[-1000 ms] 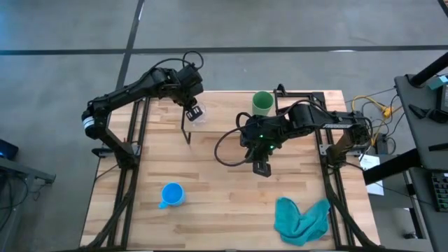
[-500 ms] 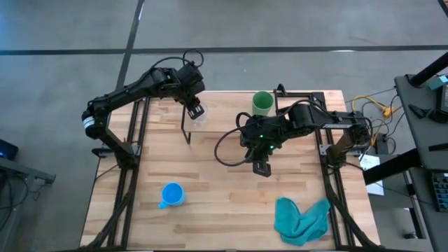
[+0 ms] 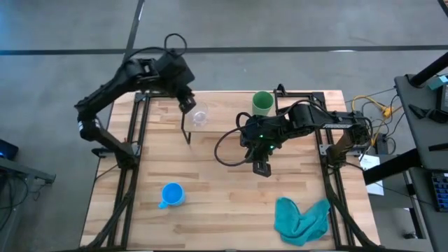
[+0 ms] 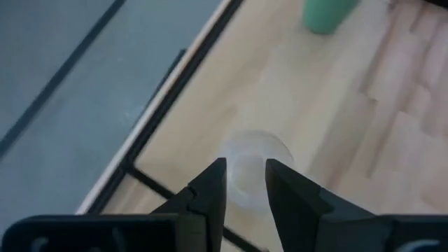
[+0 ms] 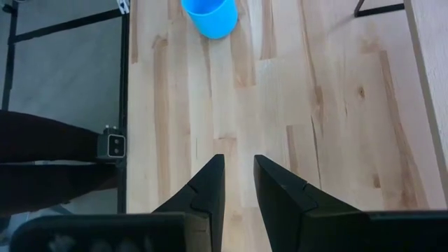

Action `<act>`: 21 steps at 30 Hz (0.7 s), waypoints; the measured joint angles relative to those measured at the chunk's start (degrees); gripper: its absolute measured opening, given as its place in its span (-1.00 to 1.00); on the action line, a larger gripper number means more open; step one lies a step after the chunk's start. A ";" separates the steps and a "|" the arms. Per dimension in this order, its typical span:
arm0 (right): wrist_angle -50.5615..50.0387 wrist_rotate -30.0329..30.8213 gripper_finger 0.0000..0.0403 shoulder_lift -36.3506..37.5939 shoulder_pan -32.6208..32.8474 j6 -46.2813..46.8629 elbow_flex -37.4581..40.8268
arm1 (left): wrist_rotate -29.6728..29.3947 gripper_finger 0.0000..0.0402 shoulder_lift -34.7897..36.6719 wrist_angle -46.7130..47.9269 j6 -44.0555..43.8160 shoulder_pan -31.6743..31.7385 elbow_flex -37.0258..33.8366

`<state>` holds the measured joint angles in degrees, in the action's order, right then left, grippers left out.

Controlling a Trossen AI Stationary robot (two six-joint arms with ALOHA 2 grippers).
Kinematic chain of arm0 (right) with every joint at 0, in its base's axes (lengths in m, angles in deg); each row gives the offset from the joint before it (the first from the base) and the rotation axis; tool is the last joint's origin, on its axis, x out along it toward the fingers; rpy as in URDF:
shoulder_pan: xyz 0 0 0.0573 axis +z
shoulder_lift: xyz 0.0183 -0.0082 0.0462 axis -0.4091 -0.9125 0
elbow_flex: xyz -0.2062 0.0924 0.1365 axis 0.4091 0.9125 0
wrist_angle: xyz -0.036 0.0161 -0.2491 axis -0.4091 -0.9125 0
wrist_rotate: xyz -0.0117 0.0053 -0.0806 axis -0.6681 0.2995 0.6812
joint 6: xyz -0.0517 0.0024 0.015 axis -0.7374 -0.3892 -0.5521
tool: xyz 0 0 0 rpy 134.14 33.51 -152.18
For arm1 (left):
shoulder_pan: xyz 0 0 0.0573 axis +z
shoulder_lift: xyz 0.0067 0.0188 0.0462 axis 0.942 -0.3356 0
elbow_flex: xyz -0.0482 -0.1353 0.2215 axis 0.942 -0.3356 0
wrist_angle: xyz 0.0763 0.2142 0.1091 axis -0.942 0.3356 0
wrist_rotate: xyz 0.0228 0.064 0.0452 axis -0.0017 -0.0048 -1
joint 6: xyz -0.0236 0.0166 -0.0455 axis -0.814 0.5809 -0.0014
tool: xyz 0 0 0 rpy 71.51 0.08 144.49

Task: Stack small to large cups/mugs on shelf
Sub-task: Put the blue mug on the shelf

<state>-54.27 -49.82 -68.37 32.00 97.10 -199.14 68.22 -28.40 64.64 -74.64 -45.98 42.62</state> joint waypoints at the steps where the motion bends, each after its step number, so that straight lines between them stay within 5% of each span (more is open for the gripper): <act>1: 0.02 0.48 -0.64 -0.02 0.00 -0.18 0.00 | 0.04 -0.57 0.55 1.46 -0.98 -0.51 0.51; 6: -0.16 5.31 -0.64 -0.01 0.04 -0.80 -0.02 | 0.89 -0.57 4.35 7.31 -7.10 -4.26 0.14; 21: 0.28 6.00 -0.64 -0.02 0.39 -0.54 0.00 | 1.50 -0.57 12.90 13.05 -20.73 -19.99 -11.26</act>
<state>-53.99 -43.82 -68.39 32.40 96.56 -199.14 69.72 -15.50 77.69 -95.37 -65.96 31.36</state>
